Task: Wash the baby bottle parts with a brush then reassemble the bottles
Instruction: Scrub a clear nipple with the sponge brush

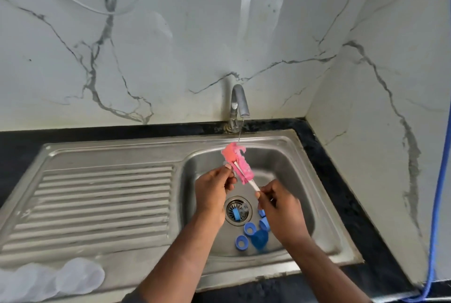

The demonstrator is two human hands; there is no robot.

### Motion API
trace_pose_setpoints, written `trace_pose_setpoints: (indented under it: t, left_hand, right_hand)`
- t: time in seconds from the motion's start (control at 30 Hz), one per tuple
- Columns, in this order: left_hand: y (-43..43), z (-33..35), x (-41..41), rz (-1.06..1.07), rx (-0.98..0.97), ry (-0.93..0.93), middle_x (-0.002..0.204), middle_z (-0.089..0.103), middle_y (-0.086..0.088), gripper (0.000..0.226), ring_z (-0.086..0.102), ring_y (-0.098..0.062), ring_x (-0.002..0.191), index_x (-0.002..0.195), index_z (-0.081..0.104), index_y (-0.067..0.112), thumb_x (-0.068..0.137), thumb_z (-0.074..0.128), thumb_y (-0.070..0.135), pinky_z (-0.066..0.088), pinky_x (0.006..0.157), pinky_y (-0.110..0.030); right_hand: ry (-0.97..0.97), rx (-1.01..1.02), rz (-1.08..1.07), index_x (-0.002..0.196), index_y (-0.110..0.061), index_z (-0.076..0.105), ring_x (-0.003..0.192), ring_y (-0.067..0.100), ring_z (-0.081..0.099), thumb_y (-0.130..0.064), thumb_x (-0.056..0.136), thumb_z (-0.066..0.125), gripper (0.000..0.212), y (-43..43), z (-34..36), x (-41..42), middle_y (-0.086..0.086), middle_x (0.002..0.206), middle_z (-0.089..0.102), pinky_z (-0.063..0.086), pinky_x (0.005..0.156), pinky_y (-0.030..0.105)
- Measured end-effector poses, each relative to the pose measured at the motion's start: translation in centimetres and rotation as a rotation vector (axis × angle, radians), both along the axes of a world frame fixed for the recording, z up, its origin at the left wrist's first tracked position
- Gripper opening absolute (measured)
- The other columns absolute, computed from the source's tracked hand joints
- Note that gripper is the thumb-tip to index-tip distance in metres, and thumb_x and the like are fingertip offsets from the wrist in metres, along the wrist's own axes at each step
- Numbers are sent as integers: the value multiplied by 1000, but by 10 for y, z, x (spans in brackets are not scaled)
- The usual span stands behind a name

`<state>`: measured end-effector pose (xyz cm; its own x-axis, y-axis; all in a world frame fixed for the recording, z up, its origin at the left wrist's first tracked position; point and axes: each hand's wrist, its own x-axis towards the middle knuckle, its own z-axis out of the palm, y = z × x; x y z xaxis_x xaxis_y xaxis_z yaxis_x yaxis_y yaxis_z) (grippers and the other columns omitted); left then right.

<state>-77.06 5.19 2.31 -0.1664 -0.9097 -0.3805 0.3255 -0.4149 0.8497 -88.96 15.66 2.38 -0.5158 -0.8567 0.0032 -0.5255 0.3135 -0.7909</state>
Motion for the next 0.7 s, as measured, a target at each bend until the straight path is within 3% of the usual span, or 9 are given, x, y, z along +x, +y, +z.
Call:
trace_pose_setpoints:
  t: [0.23,0.37,0.53,0.7]
  left_hand:
    - [4,16,17,-66,57,93,64,64,-5,13,55,-9,56,83,73,4,94,67,9,46,51,-18]
    - [-5,24,26,51,102,196,64,64,-7,12,56,-9,53,84,71,0,94,64,3,49,49,-16]
    - [5,22,22,-4,131,197,65,63,-6,18,56,-9,55,80,71,3,95,64,8,49,50,-18]
    - [-11,29,28,154,272,405,67,63,-8,12,58,-9,55,88,67,1,97,60,4,52,48,-17]
  right_hand:
    - [61,-91,-33,83,-25,58,60,8,62,-23,93,70,16,-2,13,13,-11,69,67,53,57,37]
    - [59,-78,17,84,-28,57,63,7,63,-24,92,72,17,1,6,17,-13,73,67,55,59,40]
    - [103,-123,-5,84,-28,55,63,7,63,-25,91,73,19,-13,11,18,-13,73,67,55,59,44]
    - [87,-73,4,82,-28,56,65,6,63,-25,89,74,20,-6,7,15,-18,74,66,54,61,43]
